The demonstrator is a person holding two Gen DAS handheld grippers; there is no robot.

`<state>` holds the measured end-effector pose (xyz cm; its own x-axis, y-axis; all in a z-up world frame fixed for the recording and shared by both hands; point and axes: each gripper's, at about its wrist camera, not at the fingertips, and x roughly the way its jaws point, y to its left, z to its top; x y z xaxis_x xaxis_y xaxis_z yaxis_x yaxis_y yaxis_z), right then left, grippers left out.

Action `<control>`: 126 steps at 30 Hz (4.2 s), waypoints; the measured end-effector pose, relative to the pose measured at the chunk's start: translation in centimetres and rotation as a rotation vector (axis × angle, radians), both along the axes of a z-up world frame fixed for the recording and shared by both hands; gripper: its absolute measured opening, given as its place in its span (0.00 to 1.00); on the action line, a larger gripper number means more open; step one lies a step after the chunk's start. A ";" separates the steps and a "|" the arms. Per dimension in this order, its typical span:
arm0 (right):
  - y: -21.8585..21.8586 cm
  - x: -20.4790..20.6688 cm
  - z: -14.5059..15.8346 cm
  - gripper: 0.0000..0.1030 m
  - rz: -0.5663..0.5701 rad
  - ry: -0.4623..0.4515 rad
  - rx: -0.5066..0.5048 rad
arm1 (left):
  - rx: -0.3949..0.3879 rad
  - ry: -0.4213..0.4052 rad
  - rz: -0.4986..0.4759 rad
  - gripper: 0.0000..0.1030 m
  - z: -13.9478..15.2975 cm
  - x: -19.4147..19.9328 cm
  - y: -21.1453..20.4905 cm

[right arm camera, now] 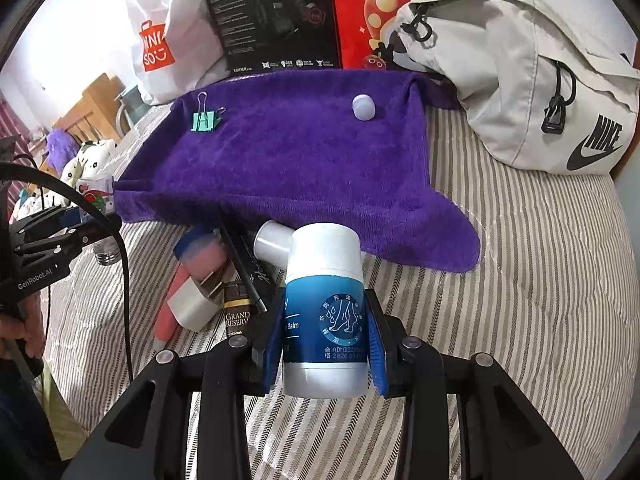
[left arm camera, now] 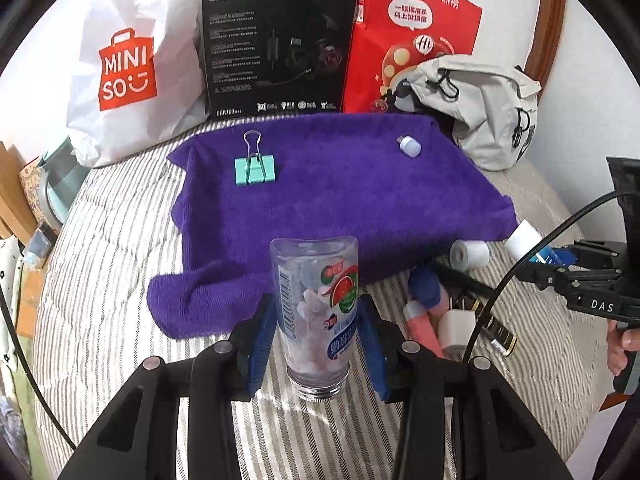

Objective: Organize rigid objects
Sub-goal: 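Carry the stick with the right gripper onto the towel while the left gripper carries the bottle beside the clip, then release balm bottle from right gripper while left gripper releases tablet bottle on towel, then withdraw both grippers from the towel, then grasp pink tube with left gripper while right gripper approaches white tape roll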

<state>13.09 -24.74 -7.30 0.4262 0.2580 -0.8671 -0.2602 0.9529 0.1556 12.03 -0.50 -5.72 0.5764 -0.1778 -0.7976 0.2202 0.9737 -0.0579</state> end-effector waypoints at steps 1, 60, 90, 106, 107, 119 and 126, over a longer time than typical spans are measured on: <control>-0.1 0.1 0.1 0.35 -0.002 -0.001 0.001 | -0.004 0.001 -0.004 0.38 0.1 0.1 0.0; 2.5 14.5 -2.9 0.42 0.064 -0.058 -0.092 | 0.139 0.146 0.082 0.42 -4.5 13.0 1.4; -4.3 -4.6 2.9 0.52 -0.104 -0.046 0.035 | 0.026 0.140 -0.043 0.67 -2.1 -3.4 -5.8; -3.3 -6.4 0.2 0.52 -0.102 0.012 0.039 | 0.117 0.124 -0.016 0.67 -4.8 -2.5 -6.8; -3.1 -6.2 0.1 0.52 -0.099 0.015 0.043 | 0.120 0.117 -0.024 0.65 -4.8 -2.4 -7.1; 0.3 -1.0 0.1 0.52 -0.084 -0.040 0.096 | 0.067 0.100 -0.075 0.16 -4.7 -1.7 -7.2; 2.9 2.5 -1.1 0.52 -0.143 -0.007 0.127 | 0.047 0.106 -0.088 0.16 -4.7 -2.0 -6.1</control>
<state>15.55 -21.87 -8.42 0.4721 0.3010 -0.8286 -0.1245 0.9532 0.2754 10.08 -6.57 -10.45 0.4727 -0.1849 -0.8616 0.2999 0.9531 -0.0401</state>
